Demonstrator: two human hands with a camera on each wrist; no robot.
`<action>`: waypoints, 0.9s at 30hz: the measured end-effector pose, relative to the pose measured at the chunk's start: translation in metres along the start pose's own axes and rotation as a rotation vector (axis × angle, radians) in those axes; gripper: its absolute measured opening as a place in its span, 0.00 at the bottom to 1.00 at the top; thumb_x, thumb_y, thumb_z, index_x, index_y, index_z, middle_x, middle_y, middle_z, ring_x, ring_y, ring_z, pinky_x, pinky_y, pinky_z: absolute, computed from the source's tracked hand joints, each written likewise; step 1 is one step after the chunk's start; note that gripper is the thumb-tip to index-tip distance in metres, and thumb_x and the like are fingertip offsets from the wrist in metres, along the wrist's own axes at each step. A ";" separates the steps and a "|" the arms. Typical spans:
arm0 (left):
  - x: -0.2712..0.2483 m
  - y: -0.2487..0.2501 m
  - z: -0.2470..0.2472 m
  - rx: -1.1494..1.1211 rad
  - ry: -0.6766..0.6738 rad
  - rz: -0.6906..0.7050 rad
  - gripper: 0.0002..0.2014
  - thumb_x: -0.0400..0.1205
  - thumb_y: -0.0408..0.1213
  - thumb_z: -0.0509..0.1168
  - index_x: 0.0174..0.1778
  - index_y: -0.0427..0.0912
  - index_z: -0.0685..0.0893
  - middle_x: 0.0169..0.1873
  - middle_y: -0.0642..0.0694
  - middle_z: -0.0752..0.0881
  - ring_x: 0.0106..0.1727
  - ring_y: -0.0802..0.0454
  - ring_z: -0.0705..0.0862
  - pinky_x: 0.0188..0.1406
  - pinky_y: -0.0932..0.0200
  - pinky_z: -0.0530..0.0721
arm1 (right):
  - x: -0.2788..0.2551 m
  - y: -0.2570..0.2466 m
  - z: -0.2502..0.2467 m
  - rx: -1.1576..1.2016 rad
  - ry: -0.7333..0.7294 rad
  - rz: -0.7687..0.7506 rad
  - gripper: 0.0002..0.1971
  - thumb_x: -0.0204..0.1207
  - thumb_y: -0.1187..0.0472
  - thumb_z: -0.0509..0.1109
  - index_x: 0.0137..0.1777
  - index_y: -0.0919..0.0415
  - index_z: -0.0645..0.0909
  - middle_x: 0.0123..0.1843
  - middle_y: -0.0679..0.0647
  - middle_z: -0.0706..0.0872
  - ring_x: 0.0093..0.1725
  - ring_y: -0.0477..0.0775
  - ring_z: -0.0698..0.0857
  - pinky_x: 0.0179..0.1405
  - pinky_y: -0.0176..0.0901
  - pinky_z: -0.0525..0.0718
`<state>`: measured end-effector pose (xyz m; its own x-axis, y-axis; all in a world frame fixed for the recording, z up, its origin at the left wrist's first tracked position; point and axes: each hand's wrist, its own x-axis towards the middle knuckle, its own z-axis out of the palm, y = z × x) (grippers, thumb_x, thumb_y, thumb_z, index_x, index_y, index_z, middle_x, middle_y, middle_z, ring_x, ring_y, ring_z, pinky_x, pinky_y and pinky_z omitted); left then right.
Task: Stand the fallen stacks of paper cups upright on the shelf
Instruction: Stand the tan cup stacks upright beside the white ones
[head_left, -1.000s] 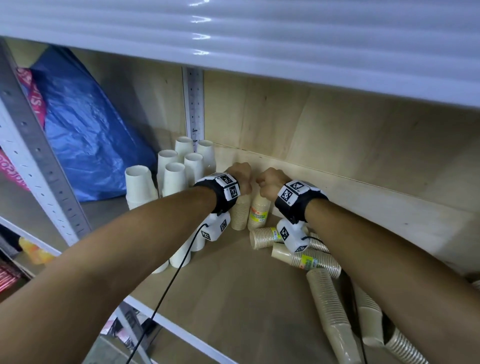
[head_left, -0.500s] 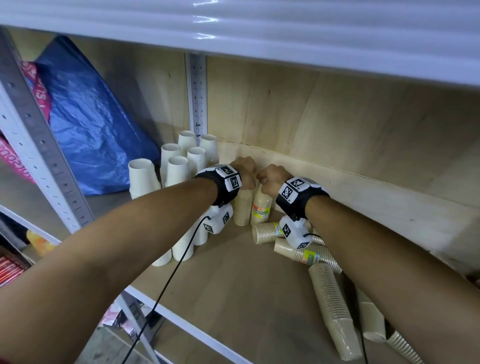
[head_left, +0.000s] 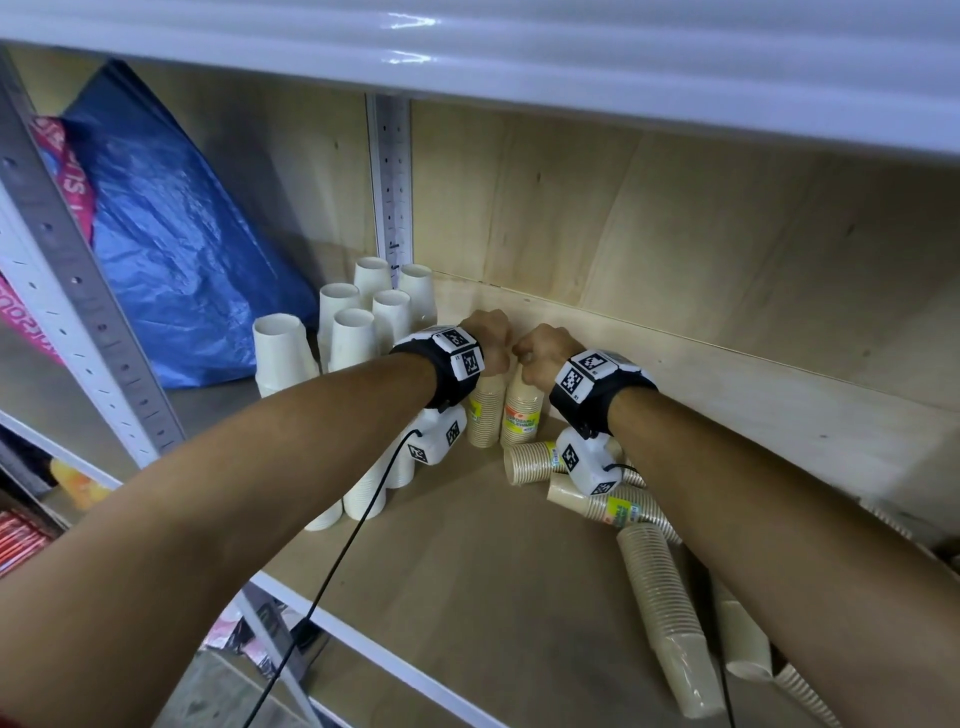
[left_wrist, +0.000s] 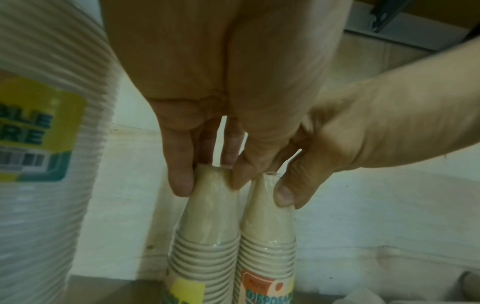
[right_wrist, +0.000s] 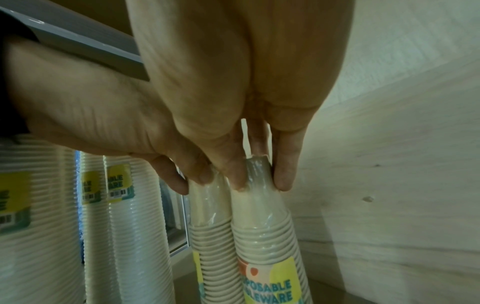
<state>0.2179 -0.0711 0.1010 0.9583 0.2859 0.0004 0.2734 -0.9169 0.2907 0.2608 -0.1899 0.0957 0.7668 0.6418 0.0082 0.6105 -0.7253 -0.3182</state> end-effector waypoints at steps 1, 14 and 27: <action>0.000 0.000 0.000 0.011 0.001 -0.007 0.19 0.78 0.33 0.68 0.66 0.40 0.80 0.65 0.41 0.79 0.63 0.42 0.82 0.49 0.55 0.81 | 0.000 0.001 0.000 0.002 -0.001 -0.006 0.10 0.73 0.70 0.65 0.33 0.59 0.80 0.41 0.57 0.83 0.42 0.59 0.82 0.40 0.43 0.80; -0.004 0.001 0.000 0.060 -0.032 -0.021 0.20 0.76 0.33 0.69 0.65 0.38 0.81 0.61 0.40 0.83 0.58 0.41 0.85 0.44 0.56 0.81 | -0.003 0.002 -0.005 0.011 -0.013 0.036 0.17 0.72 0.70 0.67 0.26 0.53 0.69 0.37 0.54 0.77 0.39 0.57 0.78 0.30 0.37 0.72; -0.010 0.004 -0.006 -0.003 0.020 -0.007 0.22 0.78 0.37 0.70 0.69 0.39 0.78 0.66 0.41 0.80 0.63 0.41 0.83 0.54 0.52 0.84 | -0.012 -0.002 -0.011 0.027 -0.066 0.038 0.20 0.75 0.68 0.69 0.68 0.60 0.82 0.61 0.57 0.86 0.60 0.60 0.85 0.56 0.46 0.84</action>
<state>0.2093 -0.0761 0.1077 0.9543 0.2983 0.0178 0.2803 -0.9139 0.2936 0.2527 -0.1983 0.1070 0.7738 0.6298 -0.0668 0.5750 -0.7429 -0.3428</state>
